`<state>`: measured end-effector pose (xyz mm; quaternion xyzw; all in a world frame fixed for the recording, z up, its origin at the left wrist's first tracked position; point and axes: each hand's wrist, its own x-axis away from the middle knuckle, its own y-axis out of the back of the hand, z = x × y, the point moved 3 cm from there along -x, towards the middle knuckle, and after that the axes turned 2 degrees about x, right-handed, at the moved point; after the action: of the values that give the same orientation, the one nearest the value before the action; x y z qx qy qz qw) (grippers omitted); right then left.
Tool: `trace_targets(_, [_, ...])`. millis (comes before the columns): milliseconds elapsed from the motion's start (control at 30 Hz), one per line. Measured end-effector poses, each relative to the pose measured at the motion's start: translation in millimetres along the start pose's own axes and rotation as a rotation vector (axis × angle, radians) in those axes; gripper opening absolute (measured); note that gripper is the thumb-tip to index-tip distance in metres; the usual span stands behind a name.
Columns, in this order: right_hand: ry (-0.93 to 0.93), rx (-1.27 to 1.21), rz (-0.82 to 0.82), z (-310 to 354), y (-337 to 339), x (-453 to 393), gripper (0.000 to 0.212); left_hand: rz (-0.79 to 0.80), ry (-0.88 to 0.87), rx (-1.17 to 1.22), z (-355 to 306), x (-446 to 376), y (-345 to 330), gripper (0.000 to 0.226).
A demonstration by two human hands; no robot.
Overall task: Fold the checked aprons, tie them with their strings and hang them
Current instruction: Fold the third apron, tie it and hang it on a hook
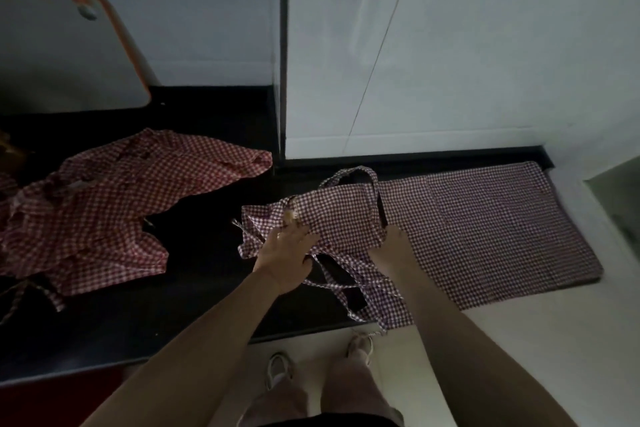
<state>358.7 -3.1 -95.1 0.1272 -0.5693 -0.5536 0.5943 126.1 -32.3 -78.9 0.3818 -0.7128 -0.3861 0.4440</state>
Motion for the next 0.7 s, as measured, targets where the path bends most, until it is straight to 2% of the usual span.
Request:
trace_targets(67, [0.014, 0.098, 0.009, -15, -4, 4, 0.066, 0.081, 0.105, -0.062, 10, -7, -11, 0.057])
trace_targets(133, [0.043, 0.140, -0.038, -20, -1, 4, 0.064, 0.099, 0.256, -0.056, 21, -13, -12, 0.061])
trace_targets(200, [0.025, 0.107, -0.049, -19, 7, -3, 0.059, 0.026, 0.390, -0.059, 26, -22, -4, 0.060])
trace_targets(300, [-0.049, 0.129, 0.010, -12, 16, -13, 0.053, -0.182, 0.549, -0.065, 28, -27, 22, 0.057])
trace_targets(400, [-0.026, 0.058, -0.076, 5, 32, -22, 0.025, -0.359, 0.504, -0.064, 31, -33, 35, 0.037])
trace_targets(433, [0.021, -0.044, -0.132, 12, 37, -25, 0.016, -0.394, 0.458, -0.031, 32, -36, 36, 0.038])
trace_targets(500, [0.119, -0.194, -0.216, 32, 46, -35, 0.012, -0.397, 0.376, 0.047, 35, -43, 34, 0.047])
trace_targets(567, [0.221, -0.229, -0.201, 55, 52, -42, 0.012, -0.368, 0.393, 0.109, 41, -47, 29, 0.055])
trace_targets(600, [0.262, -0.241, -0.137, 67, 52, -46, 0.015, -0.344, 0.467, 0.147, 47, -47, 28, 0.060])
trace_targets(700, [0.255, -0.305, 0.120, 98, 43, -57, 0.060, -0.226, 0.771, 0.338, 70, -40, 24, 0.075])
